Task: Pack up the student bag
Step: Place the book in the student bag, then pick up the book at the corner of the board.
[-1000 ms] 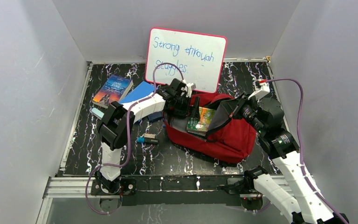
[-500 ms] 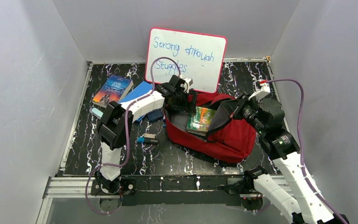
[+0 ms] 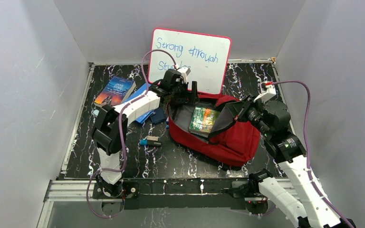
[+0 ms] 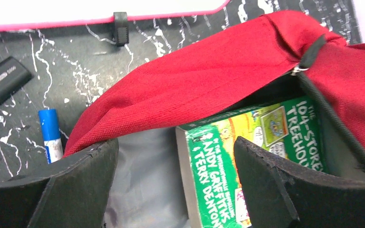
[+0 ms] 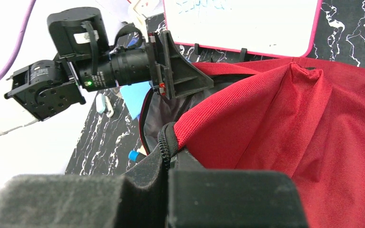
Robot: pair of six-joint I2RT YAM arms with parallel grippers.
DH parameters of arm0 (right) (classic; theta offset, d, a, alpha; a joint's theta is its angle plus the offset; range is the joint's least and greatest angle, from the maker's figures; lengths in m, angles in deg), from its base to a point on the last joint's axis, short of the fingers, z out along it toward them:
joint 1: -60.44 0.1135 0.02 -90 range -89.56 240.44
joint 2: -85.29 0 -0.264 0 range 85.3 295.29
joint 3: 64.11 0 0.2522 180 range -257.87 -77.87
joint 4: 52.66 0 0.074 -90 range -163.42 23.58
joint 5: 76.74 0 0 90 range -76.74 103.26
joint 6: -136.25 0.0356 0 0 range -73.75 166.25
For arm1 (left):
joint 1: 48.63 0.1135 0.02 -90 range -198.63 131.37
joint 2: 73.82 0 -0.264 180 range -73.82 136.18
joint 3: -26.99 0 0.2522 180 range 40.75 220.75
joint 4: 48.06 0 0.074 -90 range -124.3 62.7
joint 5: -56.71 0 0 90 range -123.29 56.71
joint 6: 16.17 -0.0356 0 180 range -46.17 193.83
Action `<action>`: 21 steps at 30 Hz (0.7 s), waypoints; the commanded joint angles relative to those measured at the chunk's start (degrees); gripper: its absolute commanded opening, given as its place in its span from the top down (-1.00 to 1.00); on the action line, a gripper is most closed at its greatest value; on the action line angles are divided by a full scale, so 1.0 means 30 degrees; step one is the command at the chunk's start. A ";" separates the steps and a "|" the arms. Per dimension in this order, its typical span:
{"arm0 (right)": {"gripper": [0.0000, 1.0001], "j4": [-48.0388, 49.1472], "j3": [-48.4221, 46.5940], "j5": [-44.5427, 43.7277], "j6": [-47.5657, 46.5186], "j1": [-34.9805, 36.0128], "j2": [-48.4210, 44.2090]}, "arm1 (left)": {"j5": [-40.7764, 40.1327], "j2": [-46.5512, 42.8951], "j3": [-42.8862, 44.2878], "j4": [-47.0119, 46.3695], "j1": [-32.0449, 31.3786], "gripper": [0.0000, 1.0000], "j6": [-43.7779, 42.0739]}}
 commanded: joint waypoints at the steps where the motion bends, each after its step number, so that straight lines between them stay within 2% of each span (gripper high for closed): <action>1: 0.81 0.1087 -0.0064 -0.0688 -0.0061 -0.0053 -0.0550 | 0.1114 -0.2347 0.0107 -0.1679 0.0249 -0.76 -0.0385; 3: 0.66 0.0621 -0.0134 -0.1331 -0.0038 -0.0063 -0.0513 | 0.2039 -0.2909 0.0053 -0.1714 0.0249 -0.76 -0.0599; 9: 0.54 -0.2911 -0.0711 -0.5885 0.1045 -0.0037 -0.0005 | 0.2930 -0.5359 -0.1206 -0.1868 0.0277 -0.76 -0.0611; 16: 0.50 -0.6468 -0.1303 -0.9000 0.2023 -0.0050 0.0409 | 0.0095 -0.7387 -0.2537 -0.0230 0.1314 -0.76 -0.0119; 21: 0.19 -0.8975 -0.2232 -1.0951 0.2236 -0.0033 0.1092 | -0.1951 -0.8769 -0.3522 0.0538 0.3097 -0.75 0.0627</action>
